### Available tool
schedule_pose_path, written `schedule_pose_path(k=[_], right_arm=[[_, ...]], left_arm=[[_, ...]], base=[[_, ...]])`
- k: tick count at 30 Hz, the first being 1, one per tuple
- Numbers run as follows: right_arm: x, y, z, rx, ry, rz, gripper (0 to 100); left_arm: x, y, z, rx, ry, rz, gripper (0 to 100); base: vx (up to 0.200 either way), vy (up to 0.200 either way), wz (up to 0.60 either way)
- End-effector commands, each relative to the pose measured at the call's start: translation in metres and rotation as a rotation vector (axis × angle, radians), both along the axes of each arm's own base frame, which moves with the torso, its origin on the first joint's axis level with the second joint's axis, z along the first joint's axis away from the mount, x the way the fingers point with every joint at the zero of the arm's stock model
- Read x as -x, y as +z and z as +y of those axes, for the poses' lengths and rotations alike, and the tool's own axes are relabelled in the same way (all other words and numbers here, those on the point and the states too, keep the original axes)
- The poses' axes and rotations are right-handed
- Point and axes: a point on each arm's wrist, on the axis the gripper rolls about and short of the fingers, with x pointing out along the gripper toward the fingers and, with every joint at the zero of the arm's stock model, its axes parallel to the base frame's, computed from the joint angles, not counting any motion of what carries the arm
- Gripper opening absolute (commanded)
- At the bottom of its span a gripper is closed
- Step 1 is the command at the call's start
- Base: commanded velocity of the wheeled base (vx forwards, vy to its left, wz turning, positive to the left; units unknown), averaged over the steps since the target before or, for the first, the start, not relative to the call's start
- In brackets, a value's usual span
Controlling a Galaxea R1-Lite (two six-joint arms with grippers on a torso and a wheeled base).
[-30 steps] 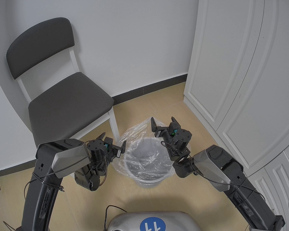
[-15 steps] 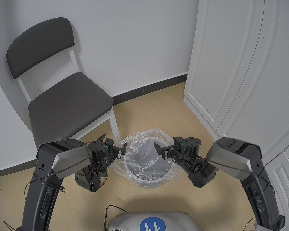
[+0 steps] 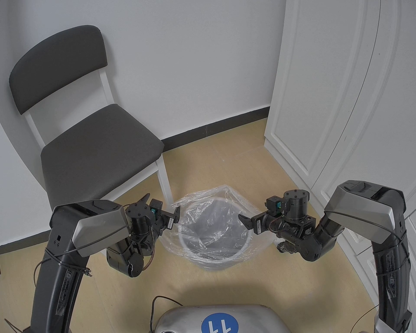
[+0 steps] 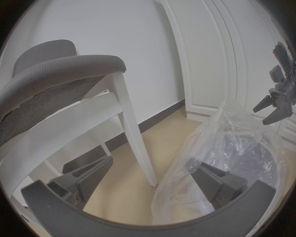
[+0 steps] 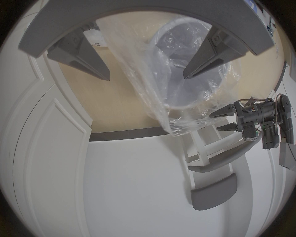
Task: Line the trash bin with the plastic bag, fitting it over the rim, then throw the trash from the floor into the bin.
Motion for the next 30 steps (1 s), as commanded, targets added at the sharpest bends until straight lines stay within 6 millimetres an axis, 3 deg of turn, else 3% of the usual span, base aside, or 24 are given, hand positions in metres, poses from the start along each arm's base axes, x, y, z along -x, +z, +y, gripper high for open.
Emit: schedule_pose_path(k=[1,10,30], right_arm=[[-0.007,-0.002,-0.001,0.0,-0.01,0.001,100],[-0.034,-0.017,-0.009,0.018,-0.102,0.007,100],[-0.084,-0.037,0.006,-0.107,-0.249,-0.111,100]], left_arm=[[-0.003,0.004,0.0,0.0,0.028,-0.01,100],[-0.011,0.004,0.004,0.0,0.067,-0.001,100],[-0.032,-0.013,-0.004,0.042,0.069,-0.047,100]], base=[[0.0,0.0,0.0],[0.0,0.0,0.0],[0.0,0.0,0.0]])
